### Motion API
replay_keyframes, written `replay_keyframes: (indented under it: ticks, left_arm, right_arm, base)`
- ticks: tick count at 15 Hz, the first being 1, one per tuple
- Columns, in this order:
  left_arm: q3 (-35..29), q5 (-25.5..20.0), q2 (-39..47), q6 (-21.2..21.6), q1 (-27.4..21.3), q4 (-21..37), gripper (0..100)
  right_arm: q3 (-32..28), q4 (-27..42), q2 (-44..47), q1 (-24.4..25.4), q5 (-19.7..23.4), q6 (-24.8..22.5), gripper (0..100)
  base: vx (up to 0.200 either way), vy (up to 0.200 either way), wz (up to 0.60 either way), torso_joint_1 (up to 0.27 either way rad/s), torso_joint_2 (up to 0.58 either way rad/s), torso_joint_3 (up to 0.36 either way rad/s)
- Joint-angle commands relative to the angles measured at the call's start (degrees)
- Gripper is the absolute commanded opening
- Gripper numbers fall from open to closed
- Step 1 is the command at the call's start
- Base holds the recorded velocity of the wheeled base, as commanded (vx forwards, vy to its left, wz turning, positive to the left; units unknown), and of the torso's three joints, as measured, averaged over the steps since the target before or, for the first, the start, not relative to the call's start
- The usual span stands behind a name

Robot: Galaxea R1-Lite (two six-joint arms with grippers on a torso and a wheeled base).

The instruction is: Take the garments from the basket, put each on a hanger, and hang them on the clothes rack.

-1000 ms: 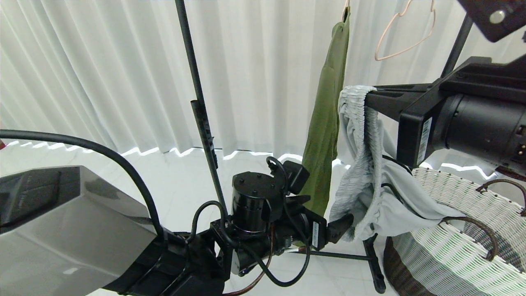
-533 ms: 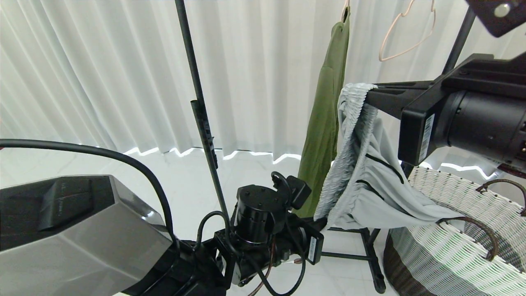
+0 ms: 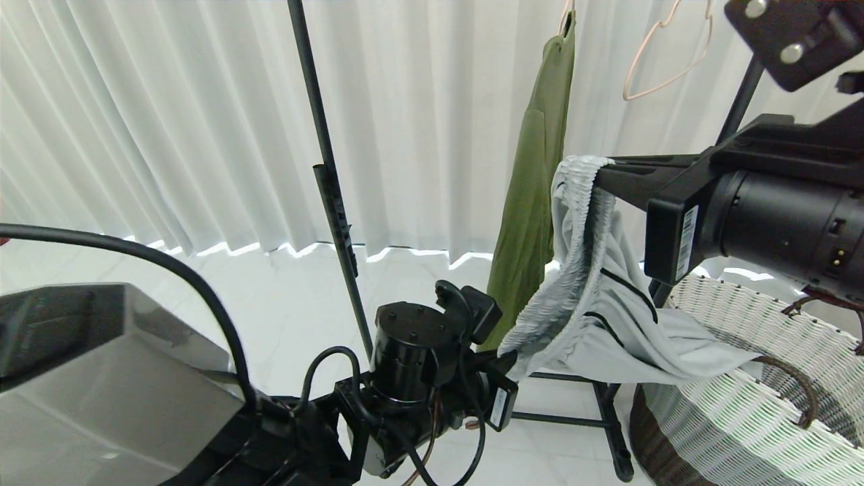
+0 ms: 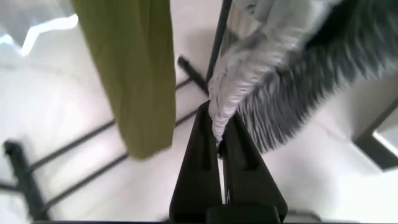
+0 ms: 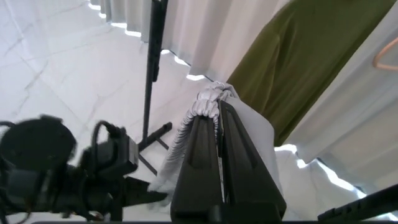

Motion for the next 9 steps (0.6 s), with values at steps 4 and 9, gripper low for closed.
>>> replay_keyframes:
  ticks: [4, 9]
  left_arm:
    - [-4.91, 0.2, -24.4, -0.31, 4.13, 34.56, 0]
    - [-15.72, 1.25, -39.26, 0.05, 13.09, 60.93, 0]
  right_arm:
    - [0.82, 0.05, 2.3, -5.13, -0.03, 0.57, 0]
    - [0.2, -1.44, 4.32, -6.27, -0.21, 0.84, 0]
  base:
    - [0.0, 0.0, 0.0, 0.0, 0.0, 0.0]
    - [0.0, 0.0, 0.0, 0.0, 0.0, 0.0]
